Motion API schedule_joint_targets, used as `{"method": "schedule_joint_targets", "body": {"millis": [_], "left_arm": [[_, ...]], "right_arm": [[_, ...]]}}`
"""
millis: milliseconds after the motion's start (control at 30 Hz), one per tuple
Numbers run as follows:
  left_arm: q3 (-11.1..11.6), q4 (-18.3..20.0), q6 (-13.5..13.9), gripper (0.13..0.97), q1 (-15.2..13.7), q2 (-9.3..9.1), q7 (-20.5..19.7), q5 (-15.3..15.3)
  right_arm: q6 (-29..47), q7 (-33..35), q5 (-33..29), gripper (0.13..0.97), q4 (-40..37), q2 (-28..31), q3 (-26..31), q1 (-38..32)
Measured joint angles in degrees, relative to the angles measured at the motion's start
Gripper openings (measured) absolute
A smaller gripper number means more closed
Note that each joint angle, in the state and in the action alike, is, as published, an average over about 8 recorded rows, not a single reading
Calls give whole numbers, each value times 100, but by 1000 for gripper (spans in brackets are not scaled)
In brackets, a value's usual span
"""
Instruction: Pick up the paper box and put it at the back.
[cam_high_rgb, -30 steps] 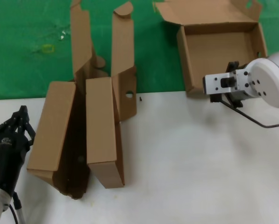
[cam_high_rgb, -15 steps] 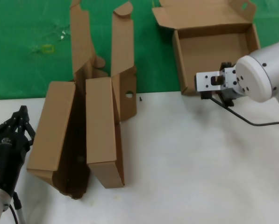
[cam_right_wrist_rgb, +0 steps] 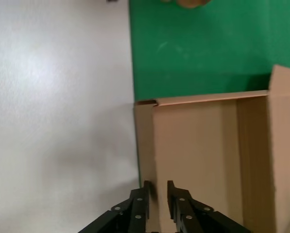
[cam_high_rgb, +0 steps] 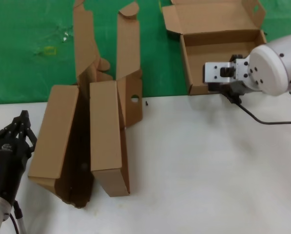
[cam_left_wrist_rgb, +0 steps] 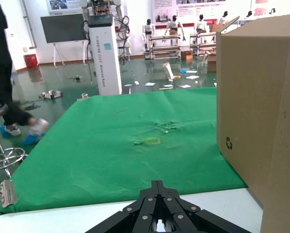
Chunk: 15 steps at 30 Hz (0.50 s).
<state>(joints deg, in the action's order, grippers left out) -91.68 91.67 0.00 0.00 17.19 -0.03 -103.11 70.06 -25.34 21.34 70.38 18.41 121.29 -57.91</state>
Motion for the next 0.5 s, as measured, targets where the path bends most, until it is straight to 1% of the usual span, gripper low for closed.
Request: {"method": "schedule_joint_targets", "body": {"millis": [200, 267, 333, 500], "left_arm": [[0, 0, 0, 143, 0, 0, 0, 0], [0, 0, 0, 143, 0, 0, 0, 0], [0, 0, 0, 143, 0, 0, 0, 0], [0, 0, 0, 143, 0, 0, 0, 0]], "right_arm": [[288, -143, 137, 255, 678, 156, -161, 17], [362, -209, 194, 255, 1028, 224, -265, 43], [380, -302, 257, 255, 1430, 284, -424, 78], [161, -639, 406, 355, 2498, 373, -1076, 231]]}}
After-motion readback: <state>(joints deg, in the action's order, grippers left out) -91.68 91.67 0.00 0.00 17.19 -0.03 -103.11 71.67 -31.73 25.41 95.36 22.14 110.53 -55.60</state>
